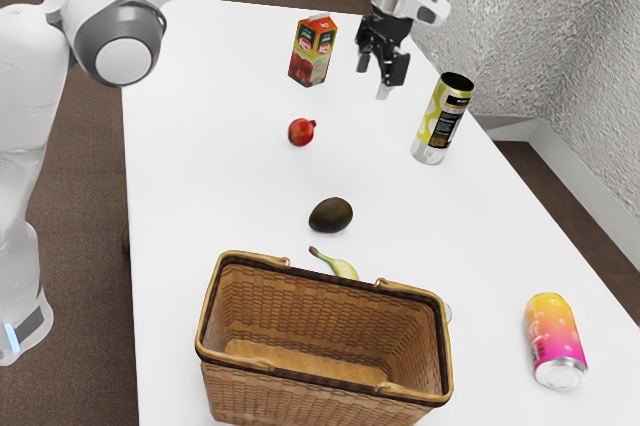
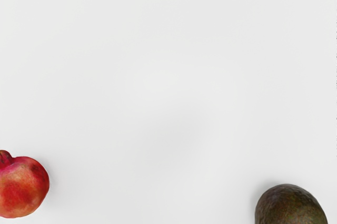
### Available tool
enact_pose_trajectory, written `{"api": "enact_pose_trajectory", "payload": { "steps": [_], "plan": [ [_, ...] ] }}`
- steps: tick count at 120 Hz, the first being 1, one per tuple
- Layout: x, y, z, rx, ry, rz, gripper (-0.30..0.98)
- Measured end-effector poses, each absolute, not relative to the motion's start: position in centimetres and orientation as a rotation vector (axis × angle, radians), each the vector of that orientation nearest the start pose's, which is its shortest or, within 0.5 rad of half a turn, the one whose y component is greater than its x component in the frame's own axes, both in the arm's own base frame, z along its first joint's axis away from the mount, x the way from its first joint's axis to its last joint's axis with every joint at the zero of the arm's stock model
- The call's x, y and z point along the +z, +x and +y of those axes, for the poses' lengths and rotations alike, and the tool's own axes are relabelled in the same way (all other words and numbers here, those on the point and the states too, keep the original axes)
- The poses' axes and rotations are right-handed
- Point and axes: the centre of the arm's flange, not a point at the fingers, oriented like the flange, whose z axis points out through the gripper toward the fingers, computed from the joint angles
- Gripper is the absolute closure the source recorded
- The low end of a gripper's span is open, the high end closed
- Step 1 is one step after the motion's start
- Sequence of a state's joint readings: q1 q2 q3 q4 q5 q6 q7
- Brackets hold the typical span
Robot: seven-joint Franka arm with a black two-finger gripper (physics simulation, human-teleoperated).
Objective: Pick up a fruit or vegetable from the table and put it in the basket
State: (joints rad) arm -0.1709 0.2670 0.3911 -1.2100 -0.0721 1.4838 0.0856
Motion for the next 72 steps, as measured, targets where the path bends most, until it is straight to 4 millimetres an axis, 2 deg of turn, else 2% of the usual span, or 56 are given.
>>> {"api": "enact_pose_trajectory", "payload": {
  "steps": [21, 30, 33, 40, 46, 52, 56, 72],
  "plan": [
    [64.0, 61.5, 9.1, -0.058, -3.112, -0.169, 0.0],
    [64.3, 61.1, 11.1, -0.074, -3.129, -0.23, 0.0],
    [65.5, 60.8, 11.1, -0.106, -3.117, -0.223, 0.0],
    [69.9, 59.4, 8.4, -0.214, -3.099, -0.14, 0.0],
    [70.8, 59.1, 6.9, -0.211, -3.09, -0.106, 0.0],
    [70.1, 59.3, 5.7, -0.155, -3.088, -0.09, 0.0],
    [68.8, 59.8, 4.6, -0.099, -3.089, -0.072, 0.0],
    [59.0, 62.0, 1.7, 0.183, -3.123, -0.035, 0.0]
  ]
}}
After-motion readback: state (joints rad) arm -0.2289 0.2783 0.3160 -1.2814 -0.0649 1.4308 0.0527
